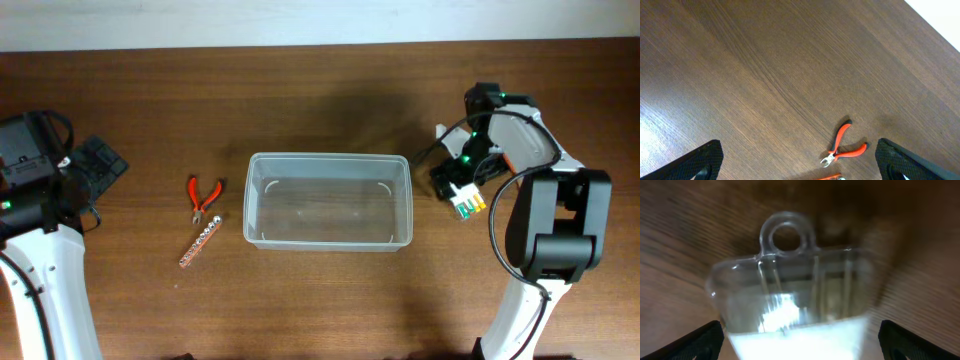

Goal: Pack container
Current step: 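Lower right gripper onto the screwdriver blister pack and grasp it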

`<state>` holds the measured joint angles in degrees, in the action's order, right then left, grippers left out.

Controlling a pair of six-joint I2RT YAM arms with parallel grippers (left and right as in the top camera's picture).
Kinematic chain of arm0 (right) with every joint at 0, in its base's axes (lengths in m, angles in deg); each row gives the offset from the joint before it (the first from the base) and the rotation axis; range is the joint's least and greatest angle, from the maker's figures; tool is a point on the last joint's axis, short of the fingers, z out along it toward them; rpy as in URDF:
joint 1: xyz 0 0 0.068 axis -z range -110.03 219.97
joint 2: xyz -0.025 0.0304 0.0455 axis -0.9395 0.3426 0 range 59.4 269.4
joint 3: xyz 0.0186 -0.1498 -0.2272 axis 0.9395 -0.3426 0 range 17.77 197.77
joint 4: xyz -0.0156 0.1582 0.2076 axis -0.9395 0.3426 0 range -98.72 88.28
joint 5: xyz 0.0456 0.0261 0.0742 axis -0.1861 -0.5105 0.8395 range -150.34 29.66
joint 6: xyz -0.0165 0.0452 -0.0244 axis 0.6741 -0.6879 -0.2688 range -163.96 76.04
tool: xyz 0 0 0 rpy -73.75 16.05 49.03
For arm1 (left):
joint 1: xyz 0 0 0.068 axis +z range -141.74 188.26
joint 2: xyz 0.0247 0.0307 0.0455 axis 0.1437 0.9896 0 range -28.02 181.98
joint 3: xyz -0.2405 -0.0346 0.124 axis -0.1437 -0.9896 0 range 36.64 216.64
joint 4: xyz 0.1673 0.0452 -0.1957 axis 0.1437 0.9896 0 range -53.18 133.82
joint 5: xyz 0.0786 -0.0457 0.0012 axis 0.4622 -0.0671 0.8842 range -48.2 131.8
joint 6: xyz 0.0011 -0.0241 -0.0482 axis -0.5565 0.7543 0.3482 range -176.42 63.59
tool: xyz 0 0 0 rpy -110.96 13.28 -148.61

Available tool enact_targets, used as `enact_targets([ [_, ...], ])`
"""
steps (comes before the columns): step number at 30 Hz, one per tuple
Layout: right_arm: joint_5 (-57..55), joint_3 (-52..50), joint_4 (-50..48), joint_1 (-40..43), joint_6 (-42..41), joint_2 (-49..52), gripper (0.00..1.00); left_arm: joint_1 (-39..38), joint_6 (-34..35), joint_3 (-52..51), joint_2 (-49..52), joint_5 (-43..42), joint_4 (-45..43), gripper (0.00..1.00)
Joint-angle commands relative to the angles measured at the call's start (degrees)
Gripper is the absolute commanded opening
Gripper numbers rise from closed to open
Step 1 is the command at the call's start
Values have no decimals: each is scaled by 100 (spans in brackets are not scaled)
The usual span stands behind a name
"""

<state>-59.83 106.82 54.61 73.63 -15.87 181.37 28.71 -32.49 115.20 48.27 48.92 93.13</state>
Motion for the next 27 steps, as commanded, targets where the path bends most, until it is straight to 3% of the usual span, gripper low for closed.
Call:
enact_targets([
  [1,79,-308,-138,15,59,66,99,33,92,81,-13,87,-26,99],
  [13,79,-678,-529,15,-205,66,100,33,92,81,-13,83,-22,99],
  [24,79,-678,-531,15,-203,66,71,33,90,81,-13,83,-22,99],
  [27,79,-678,-533,15,-203,66,69,33,90,81,-13,83,-13,99],
])
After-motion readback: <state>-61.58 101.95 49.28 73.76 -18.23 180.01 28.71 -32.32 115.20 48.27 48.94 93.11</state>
